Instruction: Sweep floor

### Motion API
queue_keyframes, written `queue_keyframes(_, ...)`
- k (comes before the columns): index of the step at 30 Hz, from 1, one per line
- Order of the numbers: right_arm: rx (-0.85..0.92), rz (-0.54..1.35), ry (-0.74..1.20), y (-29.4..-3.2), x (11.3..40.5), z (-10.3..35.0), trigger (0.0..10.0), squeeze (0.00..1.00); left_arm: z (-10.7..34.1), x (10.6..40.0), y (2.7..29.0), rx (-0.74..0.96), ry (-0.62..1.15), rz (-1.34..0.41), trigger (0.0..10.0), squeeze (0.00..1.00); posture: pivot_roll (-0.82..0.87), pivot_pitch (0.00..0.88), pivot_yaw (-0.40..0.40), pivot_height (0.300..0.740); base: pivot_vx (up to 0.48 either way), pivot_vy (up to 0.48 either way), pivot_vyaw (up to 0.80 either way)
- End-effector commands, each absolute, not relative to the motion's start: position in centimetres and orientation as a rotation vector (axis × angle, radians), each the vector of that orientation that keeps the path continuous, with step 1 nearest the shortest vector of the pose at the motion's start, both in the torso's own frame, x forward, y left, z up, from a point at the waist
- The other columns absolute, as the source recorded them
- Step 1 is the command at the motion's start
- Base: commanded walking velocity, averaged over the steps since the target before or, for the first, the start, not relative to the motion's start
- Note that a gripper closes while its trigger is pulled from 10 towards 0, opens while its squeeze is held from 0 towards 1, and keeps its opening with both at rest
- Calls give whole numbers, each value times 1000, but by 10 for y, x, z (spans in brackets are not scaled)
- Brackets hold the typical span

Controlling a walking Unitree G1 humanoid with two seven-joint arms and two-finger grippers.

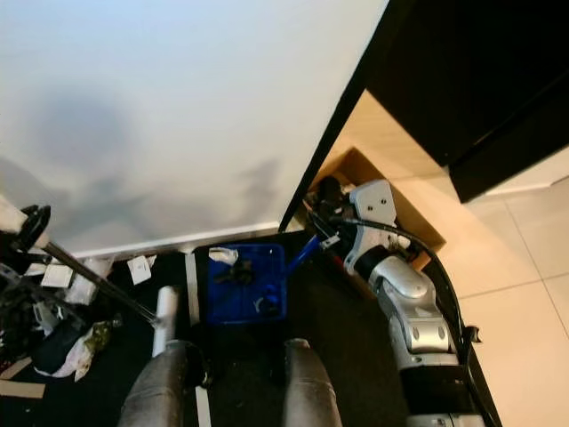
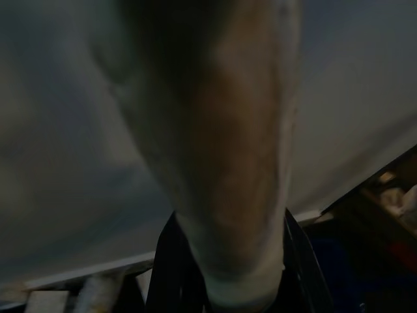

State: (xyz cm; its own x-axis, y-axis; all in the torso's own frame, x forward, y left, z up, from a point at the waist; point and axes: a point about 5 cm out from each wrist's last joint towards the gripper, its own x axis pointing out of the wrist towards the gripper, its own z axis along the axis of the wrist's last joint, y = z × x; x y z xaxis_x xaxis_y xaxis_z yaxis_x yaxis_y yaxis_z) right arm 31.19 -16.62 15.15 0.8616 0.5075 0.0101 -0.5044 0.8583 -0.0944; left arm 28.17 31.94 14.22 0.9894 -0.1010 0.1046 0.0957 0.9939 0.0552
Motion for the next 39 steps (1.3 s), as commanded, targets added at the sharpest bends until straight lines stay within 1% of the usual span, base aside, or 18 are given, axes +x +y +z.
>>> queue_keyframes(1, -42, 610, 39, -155, 306, 135, 10000, 0, 139, 284, 325, 144, -98, -43, 10000, 0, -93, 443, -107, 740, 0, 0, 0)
queue_keyframes(5, -44, 646, 34, -152, 306, 139, 10000, 0, 140, 296, 328, 185, -96, 20, 10000, 0, -98, 447, -108, 740, 0, 0, 0)
queue_keyframes(10, -44, 670, 38, -151, 306, 139, 10000, 0, 141, 300, 329, 195, -95, 34, 10000, 0, -101, 451, -108, 740, 0, 0, 0)
queue_keyframes(11, -59, 684, 38, -151, 308, 141, 10000, 0, 143, 307, 330, 224, -94, 67, 10000, 0, -110, 461, -102, 740, 0, 0, 0)
queue_keyframes(15, -87, 703, 46, -152, 313, 142, 10000, 0, 145, 314, 329, 271, -90, 91, 10000, 0, -116, 467, -98, 740, 0, 0, 0)
queue_keyframes(16, -104, 724, 55, -153, 317, 143, 10000, 0, 147, 317, 327, 337, -97, 104, 10000, 0, -119, 476, -95, 740, 0, 0, 0)
queue_keyframes(18, -118, 741, 66, -154, 320, 144, 10000, 0, 155, 321, 328, 370, -125, 141, 10000, 0, -121, 480, -93, 740, 0, 0, 0)
queue_keyframes(24, -125, 742, 84, -159, 328, 146, 10000, 0, 174, 324, 336, 365, -197, 198, 10000, 0, -112, 483, -91, 740, 0, 0, 0)
queue_keyframes(26, -118, 739, 88, -159, 331, 146, 10000, 0, 171, 325, 335, 358, -185, 196, 10000, 0, -105, 483, -94, 740, 0, 0, 0)
queue_keyframes(28, -99, 749, 101, -157, 335, 146, 10000, 0, 155, 324, 329, 381, -128, 182, 10000, 0, -108, 488, -98, 740, 0, 0, 0)
queue_keyframes(30, -95, 754, 104, -157, 335, 146, 10000, 0, 150, 323, 328, 395, -114, 179, 10000, 0, -108, 488, -98, 740, 0, 0, 0)
queue_keyframes(35, -89, 797, 121, -151, 341, 150, 10000, 0, 133, 323, 320, 299, -82, 220, 10000, 0, -131, 489, -110, 740, 0, 0, 0)
queue_keyframes(39, -85, 798, 103, -152, 349, 161, 10000, 0, 114, 330, 291, 76, -60, 148, 10000, 0, -141, 479, -123, 740, 0, 0, 0)
